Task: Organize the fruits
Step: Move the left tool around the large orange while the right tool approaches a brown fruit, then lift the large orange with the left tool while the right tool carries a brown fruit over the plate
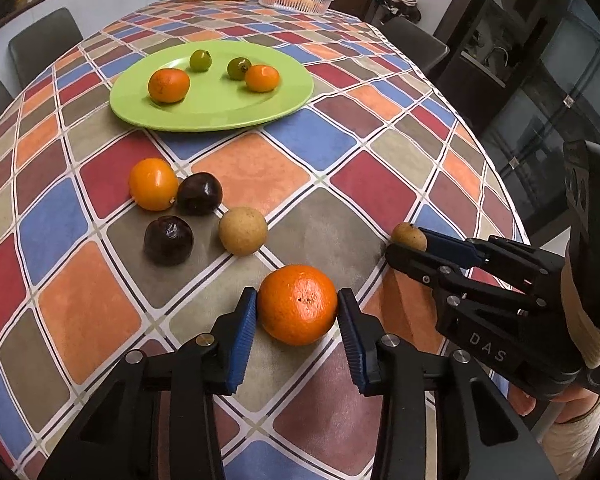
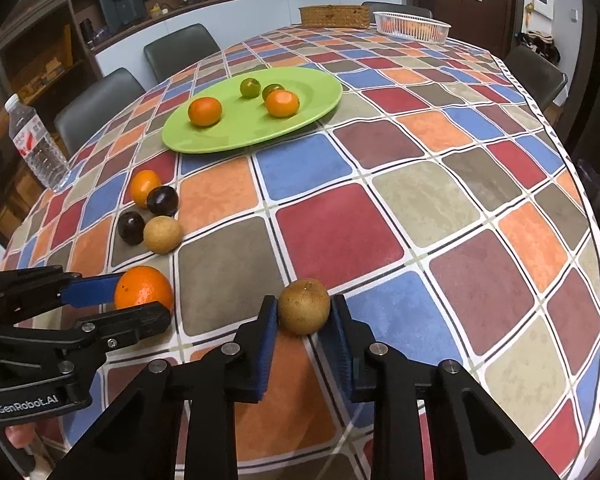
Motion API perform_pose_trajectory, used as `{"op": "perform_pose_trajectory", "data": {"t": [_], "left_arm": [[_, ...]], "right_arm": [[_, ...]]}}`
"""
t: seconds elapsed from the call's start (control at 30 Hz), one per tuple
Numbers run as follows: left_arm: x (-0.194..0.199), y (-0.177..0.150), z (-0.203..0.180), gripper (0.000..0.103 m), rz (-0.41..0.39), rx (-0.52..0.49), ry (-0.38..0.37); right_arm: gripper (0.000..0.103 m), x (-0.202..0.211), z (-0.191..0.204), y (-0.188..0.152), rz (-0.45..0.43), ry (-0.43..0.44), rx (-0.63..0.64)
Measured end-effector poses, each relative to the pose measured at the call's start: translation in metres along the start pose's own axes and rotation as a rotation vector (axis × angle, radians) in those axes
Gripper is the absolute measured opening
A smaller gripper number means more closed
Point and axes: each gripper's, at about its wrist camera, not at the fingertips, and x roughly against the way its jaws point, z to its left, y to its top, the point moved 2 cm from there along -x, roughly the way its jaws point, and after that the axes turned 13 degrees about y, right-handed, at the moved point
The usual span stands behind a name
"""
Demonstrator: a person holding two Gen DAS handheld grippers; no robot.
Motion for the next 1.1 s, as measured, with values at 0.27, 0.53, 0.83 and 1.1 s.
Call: {"op": "perform_pose_trajectory", "data": {"t": [0.27,0.53,0.83,1.1], "left_arm": [[0.012,0.004,0.003,0.039,-0.048,-0.016,-0.002],[0.028,0.007,0.011,0.039,-0.091,-0.004,-0.016],[0.05,0.016,0.024,0.039,-0.151,0.02,-0.041],[0.071,0.032,0.036,0.039,-0.225,0.028,-0.051]], "right_arm": [[0.027,0.006,0.011,-0.002,-0.011,0.016,0.004],[0.027,0.02,0.027,0.004,-0.047,0.021,0.013],[0.027,0.041,0.049,0.015,-0.11,0.017,0.029],[0.027,0.056,0.063,0.032,-0.168,0.015,0.033]]}}
